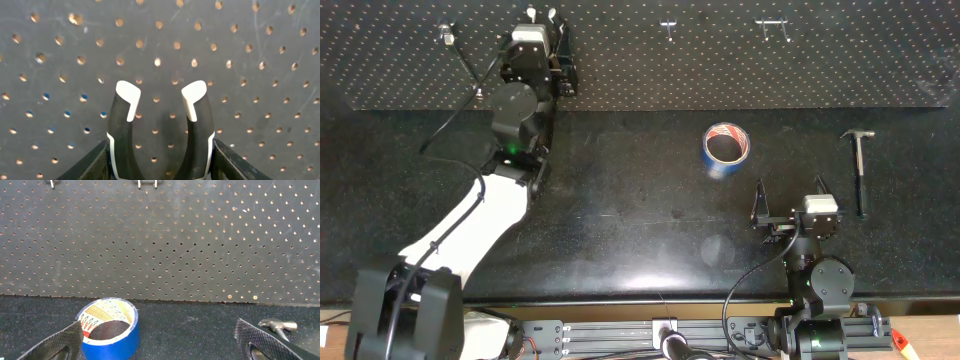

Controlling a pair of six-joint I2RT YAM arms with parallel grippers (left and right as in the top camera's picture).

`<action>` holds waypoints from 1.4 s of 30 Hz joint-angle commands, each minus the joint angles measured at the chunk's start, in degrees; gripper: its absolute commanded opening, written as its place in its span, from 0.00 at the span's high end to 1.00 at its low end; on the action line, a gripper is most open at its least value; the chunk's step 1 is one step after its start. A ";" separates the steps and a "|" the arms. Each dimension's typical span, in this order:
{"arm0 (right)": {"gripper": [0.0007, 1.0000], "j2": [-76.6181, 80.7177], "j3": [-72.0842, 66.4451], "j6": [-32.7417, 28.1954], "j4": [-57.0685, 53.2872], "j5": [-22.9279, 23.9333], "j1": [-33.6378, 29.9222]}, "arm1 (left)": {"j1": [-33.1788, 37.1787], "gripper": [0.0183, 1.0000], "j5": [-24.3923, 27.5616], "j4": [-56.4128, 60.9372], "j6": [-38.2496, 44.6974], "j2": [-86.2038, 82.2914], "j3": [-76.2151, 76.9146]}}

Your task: Place Tools Onto Pegboard

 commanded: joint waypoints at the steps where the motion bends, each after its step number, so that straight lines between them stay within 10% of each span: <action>1: 0.02 -0.37 -0.24 -0.17 -0.17 -0.11 0.31 | 0.07 0.99 -0.33 0.55 0.33 2.43 0.79; 10: 0.02 -0.37 -0.24 -0.17 -0.17 -0.09 0.31 | 0.02 0.99 0.04 -5.31 0.28 3.37 0.79; 19: 0.02 -0.37 -0.24 -0.17 -0.17 -0.09 0.31 | 0.04 0.00 0.00 -7.54 0.31 -1.16 0.79; 23: 0.02 -0.37 -0.24 -0.17 -0.17 -0.11 0.31 | -0.02 0.00 1.81 -9.01 0.28 -3.65 0.79; 28: 0.02 -0.37 -0.24 -0.17 -0.17 -0.09 0.31 | 3.72 0.00 1.55 -37.77 0.31 -31.67 -1.31; 42: 0.02 -0.37 -0.24 -0.17 -0.17 -0.11 0.31 | 16.04 0.00 4.90 -23.54 0.11 -88.26 -46.77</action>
